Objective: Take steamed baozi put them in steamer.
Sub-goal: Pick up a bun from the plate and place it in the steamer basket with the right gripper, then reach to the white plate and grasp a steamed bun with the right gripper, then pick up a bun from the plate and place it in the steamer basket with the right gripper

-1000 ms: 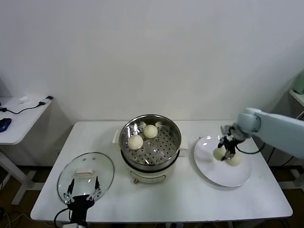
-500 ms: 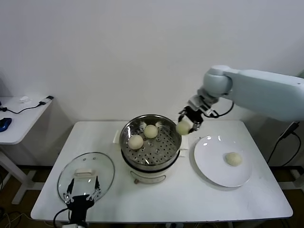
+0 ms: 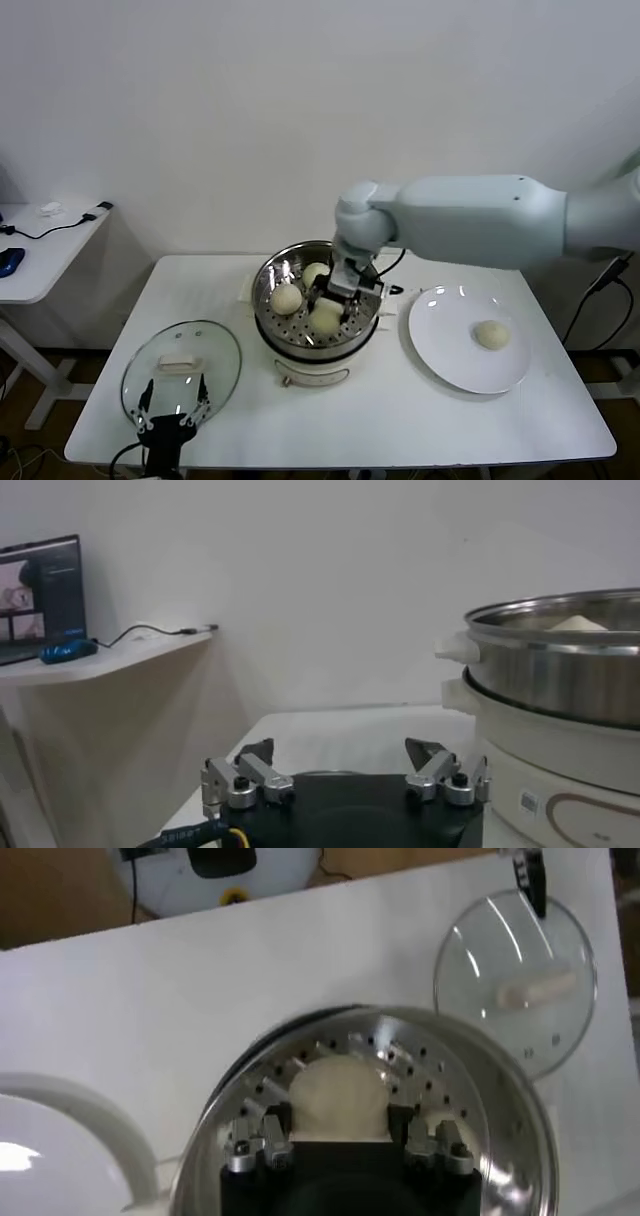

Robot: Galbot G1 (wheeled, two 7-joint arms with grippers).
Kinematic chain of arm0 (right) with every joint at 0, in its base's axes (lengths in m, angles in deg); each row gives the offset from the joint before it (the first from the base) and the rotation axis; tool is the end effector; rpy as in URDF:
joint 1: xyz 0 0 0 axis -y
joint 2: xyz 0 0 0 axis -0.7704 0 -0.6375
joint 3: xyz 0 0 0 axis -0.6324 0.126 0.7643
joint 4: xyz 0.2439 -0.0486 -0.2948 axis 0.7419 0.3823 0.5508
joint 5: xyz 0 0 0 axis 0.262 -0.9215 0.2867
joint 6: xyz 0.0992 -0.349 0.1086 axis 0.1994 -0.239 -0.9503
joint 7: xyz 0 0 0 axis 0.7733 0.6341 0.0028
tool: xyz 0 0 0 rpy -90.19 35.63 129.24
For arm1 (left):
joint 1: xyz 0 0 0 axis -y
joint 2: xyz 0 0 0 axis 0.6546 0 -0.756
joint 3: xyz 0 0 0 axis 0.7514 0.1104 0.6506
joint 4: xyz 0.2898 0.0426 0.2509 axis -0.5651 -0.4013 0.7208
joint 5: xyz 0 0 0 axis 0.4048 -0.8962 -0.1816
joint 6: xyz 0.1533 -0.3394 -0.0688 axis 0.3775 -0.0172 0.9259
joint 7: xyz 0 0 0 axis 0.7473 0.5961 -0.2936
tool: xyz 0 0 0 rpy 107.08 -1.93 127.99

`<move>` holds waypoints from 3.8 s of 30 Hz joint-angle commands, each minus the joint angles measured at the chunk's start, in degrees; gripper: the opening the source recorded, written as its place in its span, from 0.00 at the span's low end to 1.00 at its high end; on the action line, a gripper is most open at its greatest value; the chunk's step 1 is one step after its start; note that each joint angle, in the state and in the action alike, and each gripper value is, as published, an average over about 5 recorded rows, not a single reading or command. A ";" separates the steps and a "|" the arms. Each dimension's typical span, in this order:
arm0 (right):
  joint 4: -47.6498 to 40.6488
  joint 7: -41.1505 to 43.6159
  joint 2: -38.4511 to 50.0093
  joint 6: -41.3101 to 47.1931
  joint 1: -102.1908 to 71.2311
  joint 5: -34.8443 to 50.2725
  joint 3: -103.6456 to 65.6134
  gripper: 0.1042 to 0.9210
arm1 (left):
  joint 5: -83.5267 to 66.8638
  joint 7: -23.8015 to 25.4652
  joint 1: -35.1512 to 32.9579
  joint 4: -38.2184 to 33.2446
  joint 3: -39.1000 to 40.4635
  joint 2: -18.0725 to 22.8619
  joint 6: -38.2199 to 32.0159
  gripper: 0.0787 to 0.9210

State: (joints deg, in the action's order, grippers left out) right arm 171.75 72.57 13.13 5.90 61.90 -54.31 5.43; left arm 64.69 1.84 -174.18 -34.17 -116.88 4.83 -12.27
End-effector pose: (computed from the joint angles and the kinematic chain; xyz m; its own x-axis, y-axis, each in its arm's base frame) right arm 0.5316 0.1672 -0.0732 -0.0277 -0.2013 0.9791 -0.2242 -0.9533 -0.2023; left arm 0.1028 0.0229 -0.3724 -0.9588 -0.2126 0.1883 -0.1905 0.9732 0.1286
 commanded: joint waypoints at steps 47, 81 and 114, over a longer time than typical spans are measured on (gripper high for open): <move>-23.41 13.63 31.29 11.72 -3.59 13.69 3.37 0.88 | -0.13 0.12 0.66 1.00 -0.27 0.13 -0.35 0.88; -42.67 7.11 24.20 13.48 -33.58 -1.45 -22.48 0.88 | -0.01 0.18 1.00 3.22 -0.95 -0.08 -0.53 0.88; -17.55 6.97 29.51 20.12 -1.26 18.43 -1.69 0.73 | 0.39 0.01 0.50 1.50 0.56 -0.01 -0.87 0.88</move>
State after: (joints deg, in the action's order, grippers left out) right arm 140.04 79.79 41.55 21.89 40.10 -49.33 -9.39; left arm 65.05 1.84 -173.65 -32.45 -116.57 4.82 -13.18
